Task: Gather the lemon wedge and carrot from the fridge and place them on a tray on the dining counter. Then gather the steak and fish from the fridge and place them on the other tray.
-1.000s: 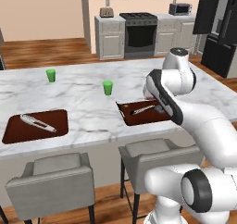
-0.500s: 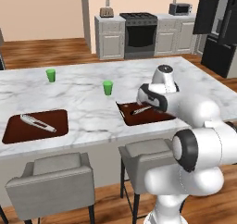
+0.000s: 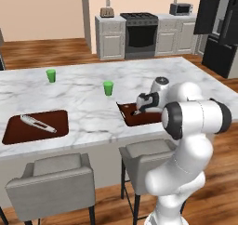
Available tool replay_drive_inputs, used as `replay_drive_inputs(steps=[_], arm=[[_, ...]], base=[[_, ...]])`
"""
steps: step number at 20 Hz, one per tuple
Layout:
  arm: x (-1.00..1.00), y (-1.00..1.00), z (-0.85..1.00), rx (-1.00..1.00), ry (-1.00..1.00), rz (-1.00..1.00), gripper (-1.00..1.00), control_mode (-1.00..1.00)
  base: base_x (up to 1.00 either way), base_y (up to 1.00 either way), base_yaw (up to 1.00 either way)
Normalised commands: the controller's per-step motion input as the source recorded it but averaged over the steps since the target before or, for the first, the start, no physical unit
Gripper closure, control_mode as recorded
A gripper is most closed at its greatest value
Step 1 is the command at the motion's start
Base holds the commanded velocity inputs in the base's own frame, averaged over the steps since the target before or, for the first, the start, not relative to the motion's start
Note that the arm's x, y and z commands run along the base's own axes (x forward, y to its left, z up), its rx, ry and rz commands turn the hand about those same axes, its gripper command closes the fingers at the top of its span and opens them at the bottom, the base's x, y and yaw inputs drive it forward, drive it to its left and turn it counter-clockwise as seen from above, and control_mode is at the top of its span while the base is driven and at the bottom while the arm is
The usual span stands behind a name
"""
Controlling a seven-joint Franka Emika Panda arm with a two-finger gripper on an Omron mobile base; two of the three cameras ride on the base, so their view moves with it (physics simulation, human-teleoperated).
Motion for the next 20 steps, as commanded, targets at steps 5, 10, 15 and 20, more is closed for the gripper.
replay_drive_inputs(steps=[5, 10, 15, 20], arm=[[0.23, -0.05, -0.5, 0.0, 0.0, 0.0, 1.0, -1.0], [0.35, -0.02, -0.33, 0.0, 0.0, 0.0, 1.0, -1.0], [0.44, 0.0, -0.21, 0.0, 0.0, 0.0, -1.0, -1.0], [-0.21, -0.02, 0.34, 0.07, -0.02, 0.0, -1.0, -1.0]], base=[[0.0, 0.0, 0.0], [0.0, 0.0, 0.0], [0.0, 0.0, 0.0], [0.0, 0.0, 0.0]])
